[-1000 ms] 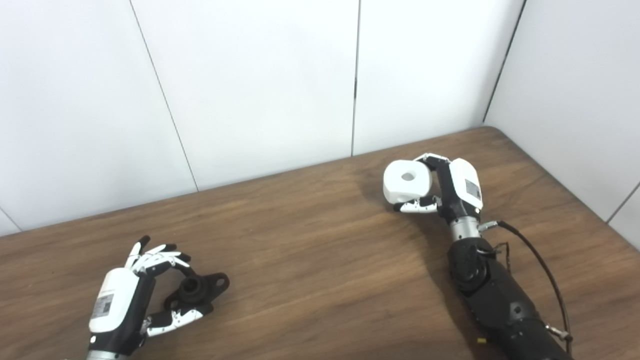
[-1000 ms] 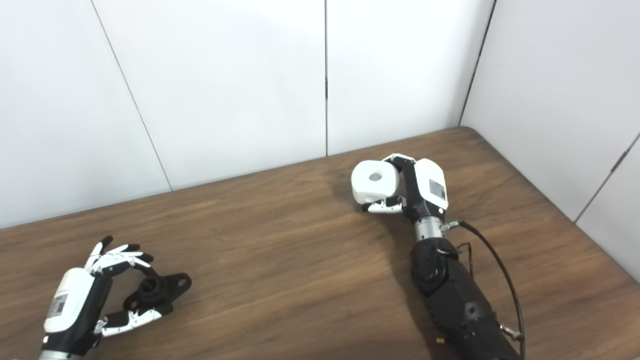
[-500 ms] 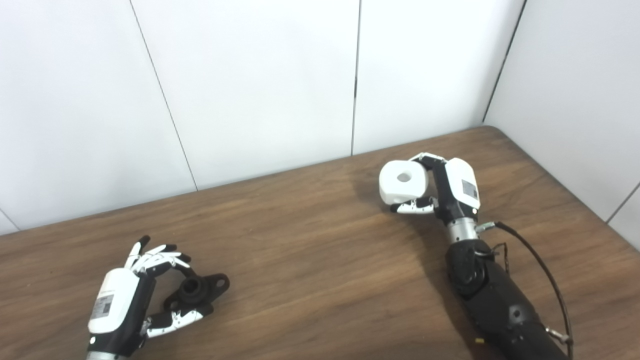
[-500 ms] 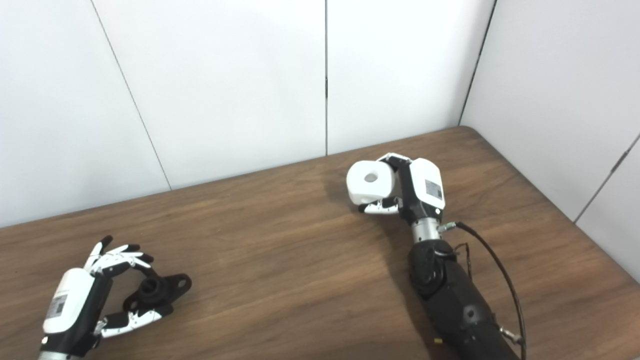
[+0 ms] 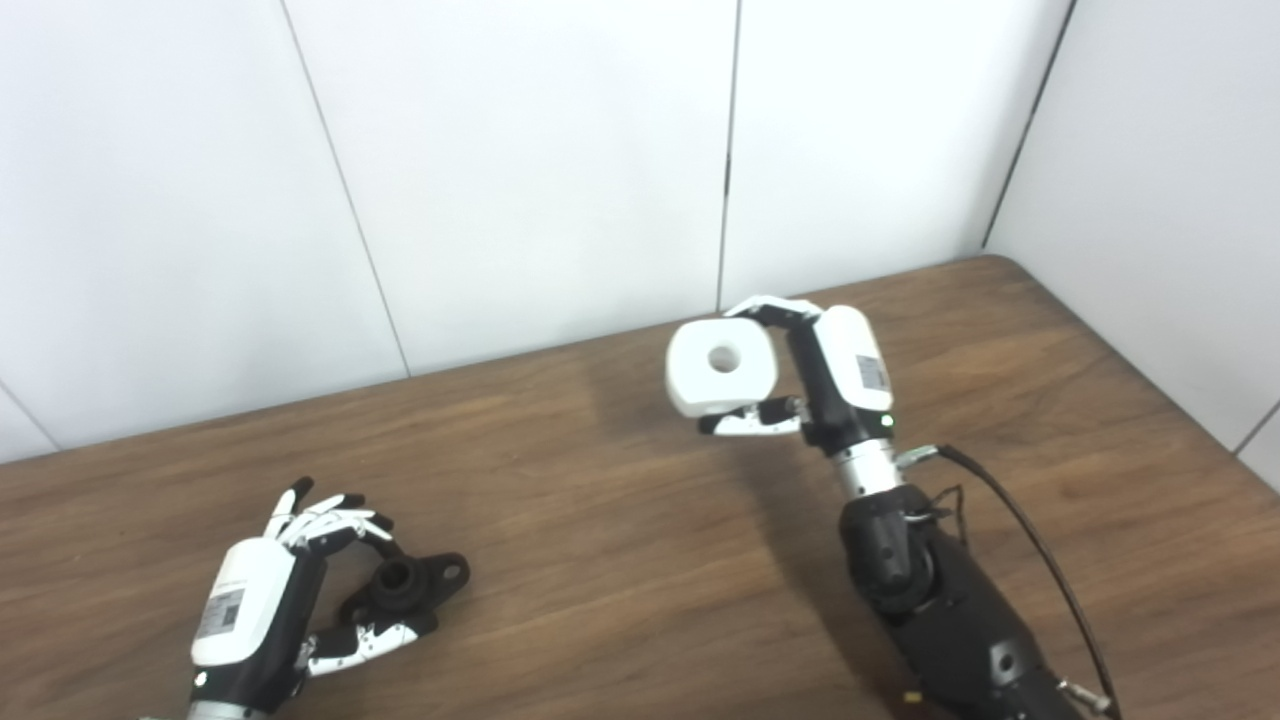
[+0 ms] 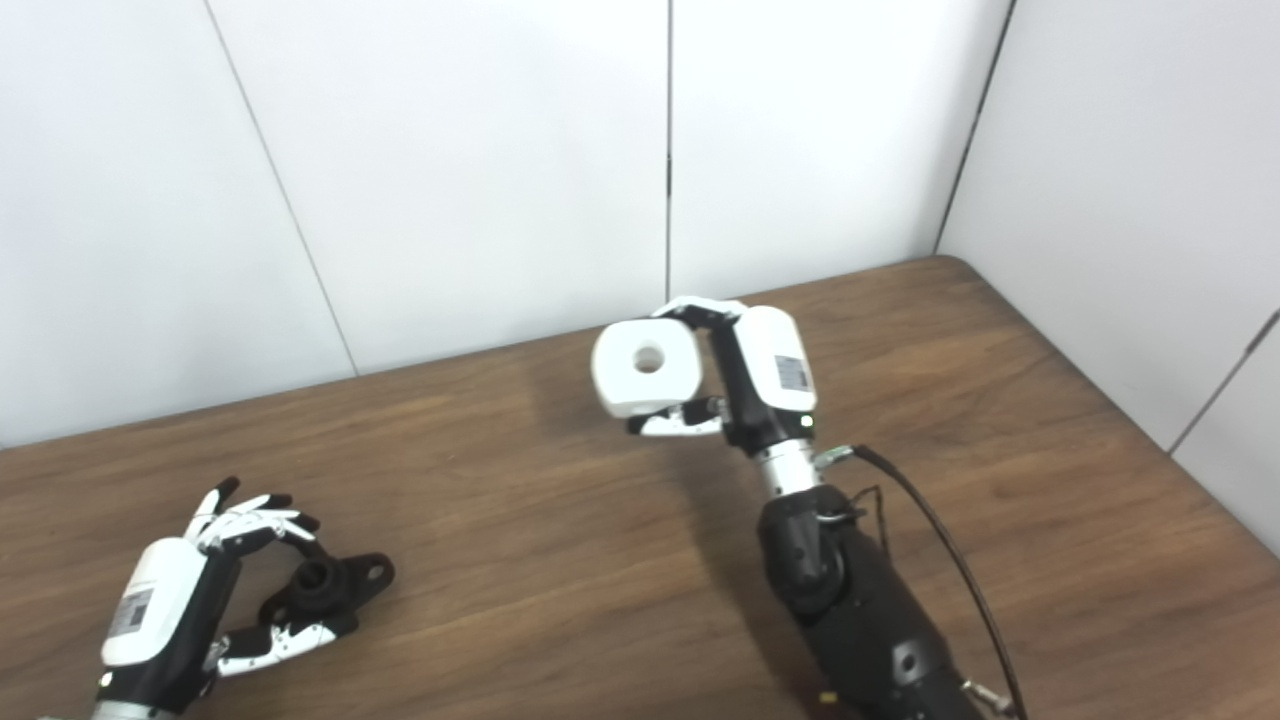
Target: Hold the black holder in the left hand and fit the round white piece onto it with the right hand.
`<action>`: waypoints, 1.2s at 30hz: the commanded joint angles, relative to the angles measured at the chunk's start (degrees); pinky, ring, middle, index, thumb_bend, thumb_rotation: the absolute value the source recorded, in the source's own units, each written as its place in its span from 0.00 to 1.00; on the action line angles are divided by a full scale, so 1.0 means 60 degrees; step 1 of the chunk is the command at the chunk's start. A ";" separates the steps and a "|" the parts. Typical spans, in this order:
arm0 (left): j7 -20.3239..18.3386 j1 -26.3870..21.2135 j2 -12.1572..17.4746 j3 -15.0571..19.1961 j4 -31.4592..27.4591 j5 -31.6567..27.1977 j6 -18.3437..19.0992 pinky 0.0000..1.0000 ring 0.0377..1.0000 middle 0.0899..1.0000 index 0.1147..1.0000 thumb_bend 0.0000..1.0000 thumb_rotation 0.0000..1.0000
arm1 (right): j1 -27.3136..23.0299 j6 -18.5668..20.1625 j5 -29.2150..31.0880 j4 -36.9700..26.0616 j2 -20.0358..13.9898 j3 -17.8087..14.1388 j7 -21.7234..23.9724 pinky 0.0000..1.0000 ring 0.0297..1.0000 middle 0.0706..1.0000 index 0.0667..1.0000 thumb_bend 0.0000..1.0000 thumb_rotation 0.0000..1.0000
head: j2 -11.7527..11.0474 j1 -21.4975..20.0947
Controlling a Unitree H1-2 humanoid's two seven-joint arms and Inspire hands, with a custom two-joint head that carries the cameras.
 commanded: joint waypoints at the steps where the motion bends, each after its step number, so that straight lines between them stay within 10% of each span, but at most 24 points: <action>1: 0.0165 0.1249 -0.0501 -0.0452 0.0651 0.0050 -0.0022 1.00 0.83 0.66 0.42 0.52 0.04 | -0.0429 -0.0439 0.0060 -0.0584 0.0099 0.0050 0.0168 0.69 0.56 0.45 0.45 0.53 0.00 | 0.0115 0.0211; 36: 0.0303 0.1290 -0.1685 -0.1159 0.0455 0.0811 0.0803 1.00 0.85 0.67 0.42 0.52 0.05 | 0.0143 -0.0579 0.1792 -0.3320 0.1886 0.1339 0.3949 0.81 0.56 0.43 0.46 0.53 0.00 | 0.0850 0.3033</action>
